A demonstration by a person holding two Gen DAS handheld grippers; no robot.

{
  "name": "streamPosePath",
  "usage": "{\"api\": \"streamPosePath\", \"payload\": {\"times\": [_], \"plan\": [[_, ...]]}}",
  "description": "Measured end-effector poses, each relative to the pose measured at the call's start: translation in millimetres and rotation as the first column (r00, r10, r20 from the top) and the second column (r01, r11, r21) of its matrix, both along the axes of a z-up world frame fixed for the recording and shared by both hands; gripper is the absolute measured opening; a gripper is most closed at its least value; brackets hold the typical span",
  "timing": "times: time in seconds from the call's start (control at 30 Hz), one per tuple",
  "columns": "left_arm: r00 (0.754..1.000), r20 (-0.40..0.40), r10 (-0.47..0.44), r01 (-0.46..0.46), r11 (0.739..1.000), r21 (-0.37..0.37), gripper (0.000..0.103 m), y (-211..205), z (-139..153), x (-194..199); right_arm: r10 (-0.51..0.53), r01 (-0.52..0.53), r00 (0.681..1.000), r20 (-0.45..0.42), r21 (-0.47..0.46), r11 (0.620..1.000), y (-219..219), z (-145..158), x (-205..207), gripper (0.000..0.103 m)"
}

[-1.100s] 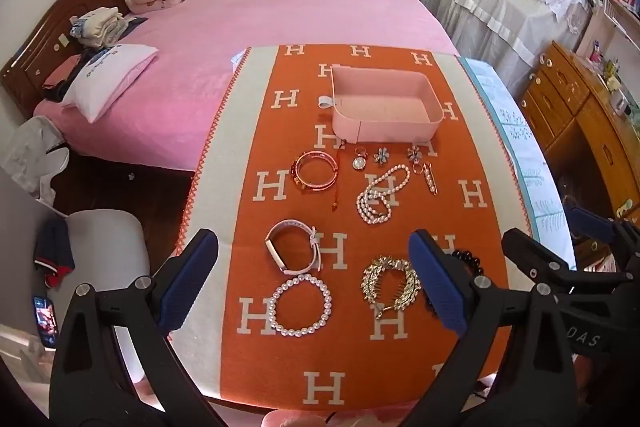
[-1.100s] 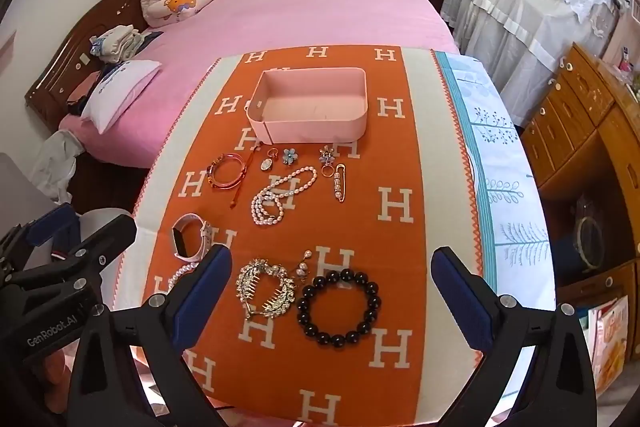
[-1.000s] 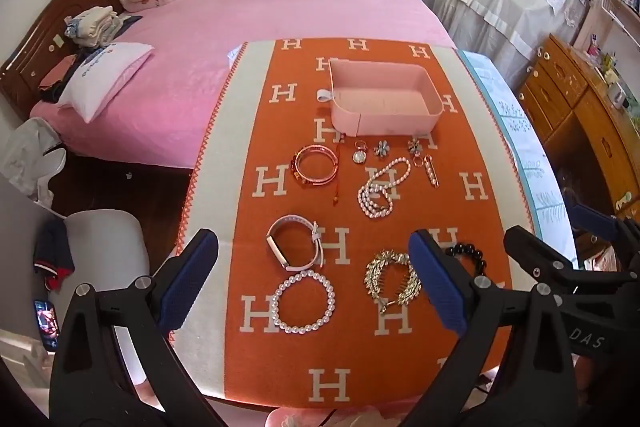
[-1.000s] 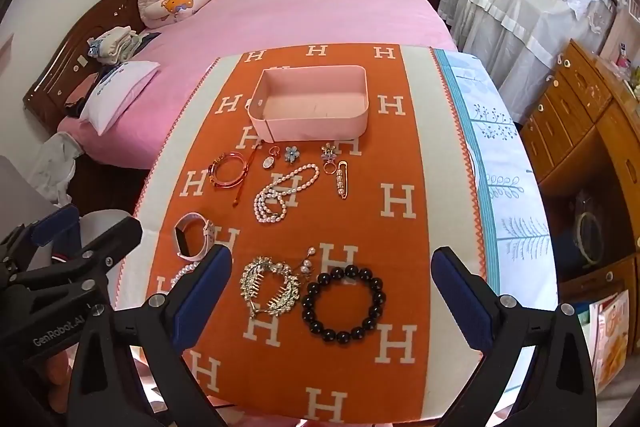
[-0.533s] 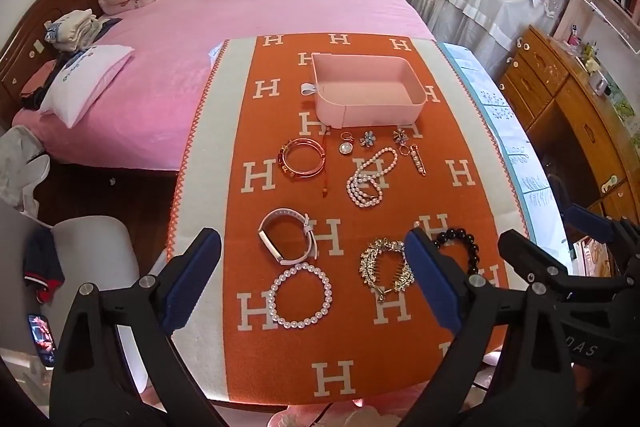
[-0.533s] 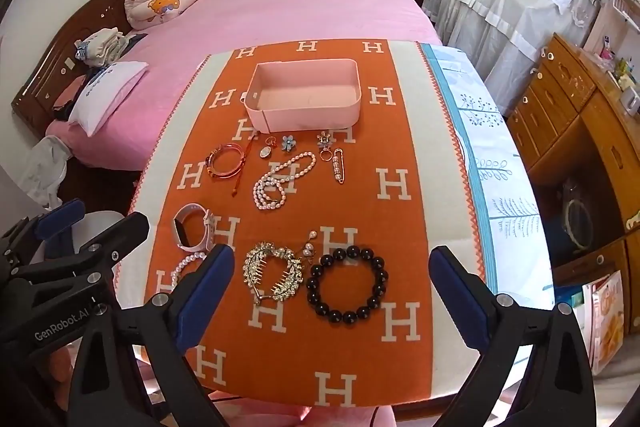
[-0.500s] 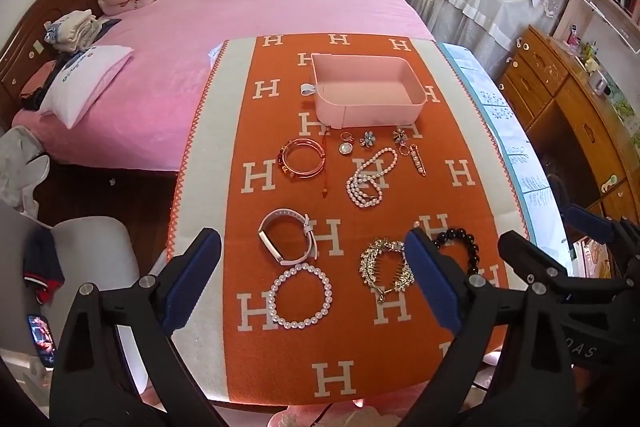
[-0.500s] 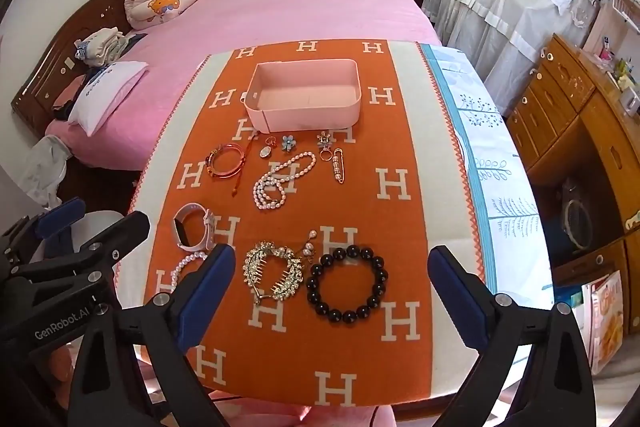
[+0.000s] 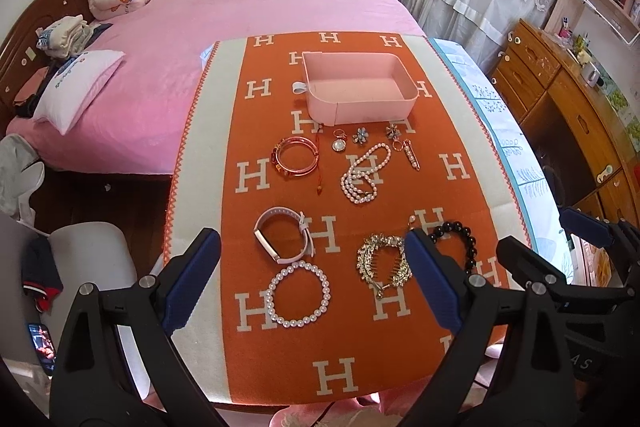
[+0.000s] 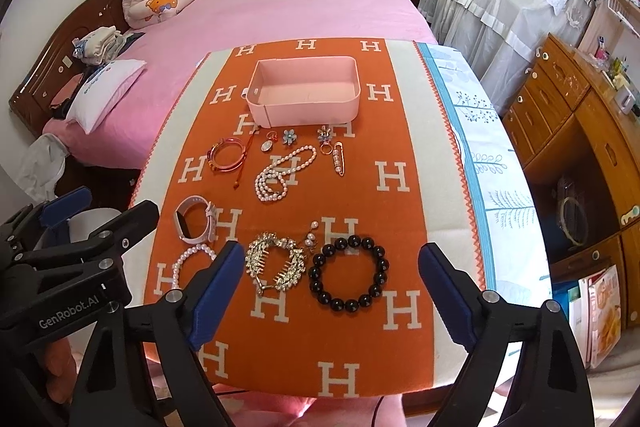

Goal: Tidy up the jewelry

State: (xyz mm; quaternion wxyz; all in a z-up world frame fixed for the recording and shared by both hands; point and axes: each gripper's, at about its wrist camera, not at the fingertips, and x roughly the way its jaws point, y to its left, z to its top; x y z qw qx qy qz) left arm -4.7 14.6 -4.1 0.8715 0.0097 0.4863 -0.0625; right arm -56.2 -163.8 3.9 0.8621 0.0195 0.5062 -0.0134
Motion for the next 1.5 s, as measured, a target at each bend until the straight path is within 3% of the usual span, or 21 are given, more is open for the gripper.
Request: {"api": "streamPosePath", "payload": {"times": [0.67,1.5], "plan": [[1.0,-0.01,0.014,-0.014,1.0,0.004,0.092,1,-8,1,0.041,-0.041,0.999,-0.014,0.011,0.999,-3,-4,7,0.081],[1.0,-0.013,0.017,-0.017,1.0,-0.002,0.092,-15,-13,37,0.049,-0.048,0.998,-0.026,0.033,0.998,-16,-13,39,0.081]]}}
